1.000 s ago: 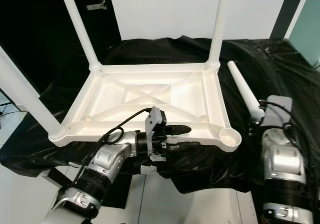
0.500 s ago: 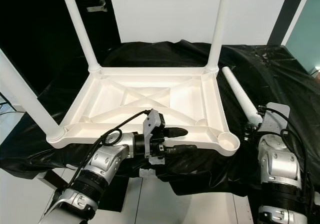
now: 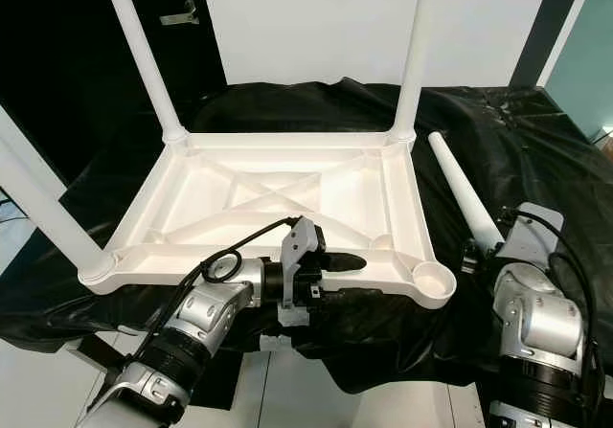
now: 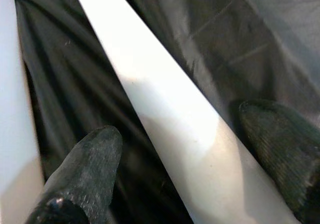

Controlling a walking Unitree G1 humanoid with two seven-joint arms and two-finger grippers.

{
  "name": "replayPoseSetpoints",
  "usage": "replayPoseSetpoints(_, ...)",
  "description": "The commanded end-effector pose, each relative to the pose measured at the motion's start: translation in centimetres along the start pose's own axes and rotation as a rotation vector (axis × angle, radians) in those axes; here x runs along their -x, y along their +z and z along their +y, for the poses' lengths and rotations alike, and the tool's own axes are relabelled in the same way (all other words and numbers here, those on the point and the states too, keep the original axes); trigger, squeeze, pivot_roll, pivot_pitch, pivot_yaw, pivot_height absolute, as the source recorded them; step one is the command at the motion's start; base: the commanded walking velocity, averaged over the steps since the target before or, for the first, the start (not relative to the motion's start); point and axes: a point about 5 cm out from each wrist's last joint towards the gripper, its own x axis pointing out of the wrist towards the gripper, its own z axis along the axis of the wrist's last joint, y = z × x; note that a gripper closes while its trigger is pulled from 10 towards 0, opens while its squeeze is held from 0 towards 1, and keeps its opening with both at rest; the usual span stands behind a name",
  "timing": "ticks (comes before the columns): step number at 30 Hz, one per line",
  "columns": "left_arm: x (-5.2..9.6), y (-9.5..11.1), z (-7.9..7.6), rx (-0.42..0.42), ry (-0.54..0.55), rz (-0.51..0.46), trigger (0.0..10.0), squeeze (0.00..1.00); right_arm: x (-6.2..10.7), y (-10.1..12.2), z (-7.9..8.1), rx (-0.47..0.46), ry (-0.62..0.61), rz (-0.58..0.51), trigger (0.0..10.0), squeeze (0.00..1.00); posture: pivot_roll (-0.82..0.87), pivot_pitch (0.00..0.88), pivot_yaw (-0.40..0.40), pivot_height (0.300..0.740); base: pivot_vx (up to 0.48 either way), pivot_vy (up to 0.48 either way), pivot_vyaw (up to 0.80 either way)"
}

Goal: Building children table

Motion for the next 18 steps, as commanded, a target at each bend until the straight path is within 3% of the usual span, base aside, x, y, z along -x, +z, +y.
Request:
replayPoseSetpoints(1, 0.0, 0.1, 0.4, -0.013, 0.053, 0.03, 10.0, 0.0, -0.2, -5.9, 0.3, -0.045, 0.033, 0.316, 10.0, 0.0, -0.2, 0.0, 0.086, 0.74, 0.0, 0.0, 0.0)
replayPoseSetpoints(4, 0.1, -0.1, 0.5, -0.007, 0.059, 0.053, 10.0, 0.0, 0.7, -6.2, 0.8, -0.091, 0.071, 0.354, 10.0, 0.0, -0.21, 0.0, 0.089, 0.74, 0.0, 0.0, 0.0)
replayPoseSetpoints(10, 0.0, -0.2, 0.6, -0.007, 0.057, 0.07, 10.0, 0.0, 0.7, -6.3, 1.0, -0.127, 0.086, 0.359, 10.0, 0.0, -0.21, 0.0, 0.089, 0.74, 0.0, 0.0, 0.0)
replayPoseSetpoints(11, -0.1, -0.2, 0.6, -0.008, 0.055, 0.074, 10.0, 0.0, 0.6, -6.2, 1.2, -0.139, 0.092, 0.351, 0.0, 0.0, -0.22, 0.0, 0.092, 0.74, 0.0, 0.0, 0.0)
replayPoseSetpoints(18, -0.3, -0.3, 0.7, -0.003, 0.051, 0.085, 10.0, 0.0, 0.8, -5.2, 1.8, -0.181, 0.132, 0.324, 0.0, 0.0, -0.22, 0.0, 0.09, 0.74, 0.0, 0.0, 0.0)
